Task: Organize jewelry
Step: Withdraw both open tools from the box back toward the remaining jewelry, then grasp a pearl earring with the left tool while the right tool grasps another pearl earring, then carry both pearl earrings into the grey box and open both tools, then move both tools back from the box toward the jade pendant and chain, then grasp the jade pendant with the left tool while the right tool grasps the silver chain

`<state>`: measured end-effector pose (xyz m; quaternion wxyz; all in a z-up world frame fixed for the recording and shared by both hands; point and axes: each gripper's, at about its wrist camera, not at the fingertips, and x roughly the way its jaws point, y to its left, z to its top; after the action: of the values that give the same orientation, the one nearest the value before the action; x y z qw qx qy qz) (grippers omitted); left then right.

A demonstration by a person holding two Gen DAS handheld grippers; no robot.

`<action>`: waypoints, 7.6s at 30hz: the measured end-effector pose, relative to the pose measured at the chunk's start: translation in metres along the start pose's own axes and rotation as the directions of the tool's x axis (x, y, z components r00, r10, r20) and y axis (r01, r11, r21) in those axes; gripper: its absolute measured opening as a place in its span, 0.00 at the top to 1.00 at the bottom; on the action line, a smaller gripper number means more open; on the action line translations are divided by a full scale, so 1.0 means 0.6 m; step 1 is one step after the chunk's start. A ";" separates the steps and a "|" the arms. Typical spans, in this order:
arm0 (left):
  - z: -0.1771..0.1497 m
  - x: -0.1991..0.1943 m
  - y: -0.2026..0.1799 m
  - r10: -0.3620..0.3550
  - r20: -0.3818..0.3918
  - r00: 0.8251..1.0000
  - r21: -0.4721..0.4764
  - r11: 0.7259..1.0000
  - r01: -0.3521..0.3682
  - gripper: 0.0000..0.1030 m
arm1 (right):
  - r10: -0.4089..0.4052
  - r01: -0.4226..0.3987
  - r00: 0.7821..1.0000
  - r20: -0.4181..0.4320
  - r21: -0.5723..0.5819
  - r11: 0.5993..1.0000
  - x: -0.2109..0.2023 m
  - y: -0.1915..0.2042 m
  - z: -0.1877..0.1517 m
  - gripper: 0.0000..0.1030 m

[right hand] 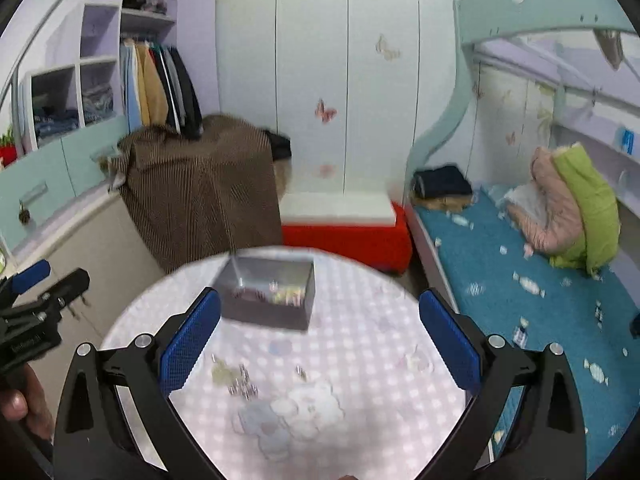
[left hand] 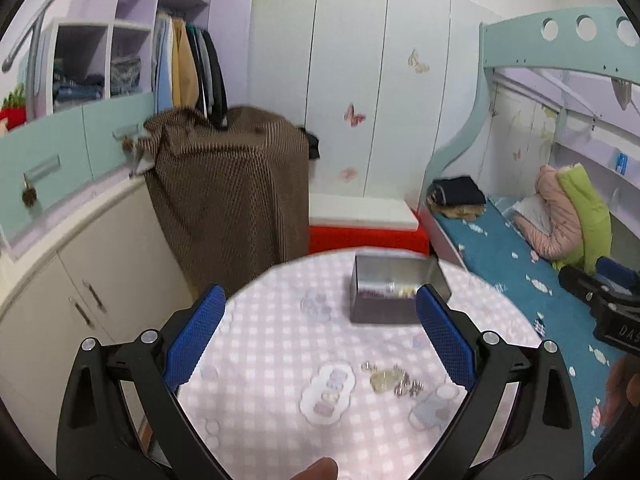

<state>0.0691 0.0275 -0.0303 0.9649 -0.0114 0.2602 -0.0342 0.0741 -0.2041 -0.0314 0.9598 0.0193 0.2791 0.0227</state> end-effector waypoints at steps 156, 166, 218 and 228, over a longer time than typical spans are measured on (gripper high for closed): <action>0.107 0.115 -0.028 -0.112 0.000 0.994 0.029 0.993 0.112 0.06 | 0.114 -0.108 0.992 -0.060 0.101 0.989 0.133 0.003 0.098 0.07; 0.050 0.037 -0.001 -0.046 0.052 0.998 -0.006 0.999 0.046 0.06 | 0.087 -0.087 0.996 -0.005 0.028 0.996 0.050 0.023 0.046 0.07; -0.145 0.173 -0.001 -0.022 -0.263 0.965 0.032 0.999 0.031 0.06 | 0.223 -0.309 0.900 -0.374 -0.188 0.932 0.236 0.106 -0.185 0.86; -0.168 0.245 -0.069 -0.091 -0.349 0.933 0.149 0.977 0.151 0.06 | 0.202 -0.246 0.918 -0.341 -0.091 0.965 0.213 0.044 -0.164 0.86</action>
<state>0.1425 -0.0248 -0.1897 0.8988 0.0626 0.4177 -0.1176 0.1283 -0.1686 -0.1818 0.8899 -0.0162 0.4290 0.1539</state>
